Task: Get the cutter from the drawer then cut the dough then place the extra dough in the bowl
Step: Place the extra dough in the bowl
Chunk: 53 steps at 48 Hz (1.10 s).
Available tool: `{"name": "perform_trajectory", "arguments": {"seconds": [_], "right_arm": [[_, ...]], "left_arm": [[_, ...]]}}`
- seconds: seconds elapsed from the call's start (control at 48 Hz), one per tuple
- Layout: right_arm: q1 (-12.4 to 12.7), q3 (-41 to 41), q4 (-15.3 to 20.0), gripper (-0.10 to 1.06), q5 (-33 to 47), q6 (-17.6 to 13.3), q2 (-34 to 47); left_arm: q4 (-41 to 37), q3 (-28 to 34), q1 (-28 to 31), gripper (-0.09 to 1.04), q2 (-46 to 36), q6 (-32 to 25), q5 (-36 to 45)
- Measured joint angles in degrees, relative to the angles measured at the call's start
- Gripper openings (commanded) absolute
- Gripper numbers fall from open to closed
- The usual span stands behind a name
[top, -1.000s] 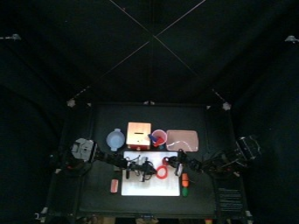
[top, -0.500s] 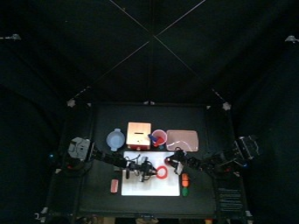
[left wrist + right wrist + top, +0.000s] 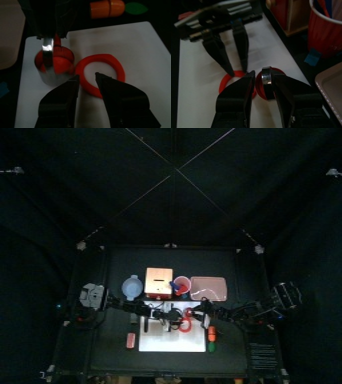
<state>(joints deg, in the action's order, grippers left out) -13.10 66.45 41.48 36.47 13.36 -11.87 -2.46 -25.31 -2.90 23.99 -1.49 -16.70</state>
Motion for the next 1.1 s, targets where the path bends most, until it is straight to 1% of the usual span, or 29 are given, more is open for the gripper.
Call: {"name": "perform_trajectory", "arguments": {"seconds": [0.167,0.771,0.854,1.021,1.104], "right_arm": [[0.2,0.4,-0.8,0.70,-0.6,0.1,-1.1],[0.3,0.4,-0.8,0.70,-2.0,0.0,-1.1],[0.3,0.4,-0.9,0.70,-2.1,0.0,-1.1],[0.3,0.5,-0.8,0.70,-2.5,0.0,-1.1],[0.3,0.6,-0.9,0.70,-2.5,0.0,-1.1]], "left_arm": [[-0.8,1.3,0.2,0.78,0.9,0.0,1.9],[-0.8,1.8,0.4,0.77,1.9,0.3,2.6],[-0.8,1.8,0.5,0.74,1.8,0.3,2.6],[-0.8,1.8,0.5,0.64,1.9,0.3,2.6],[-0.8,1.8,0.6,0.61,1.9,0.3,2.7]]}}
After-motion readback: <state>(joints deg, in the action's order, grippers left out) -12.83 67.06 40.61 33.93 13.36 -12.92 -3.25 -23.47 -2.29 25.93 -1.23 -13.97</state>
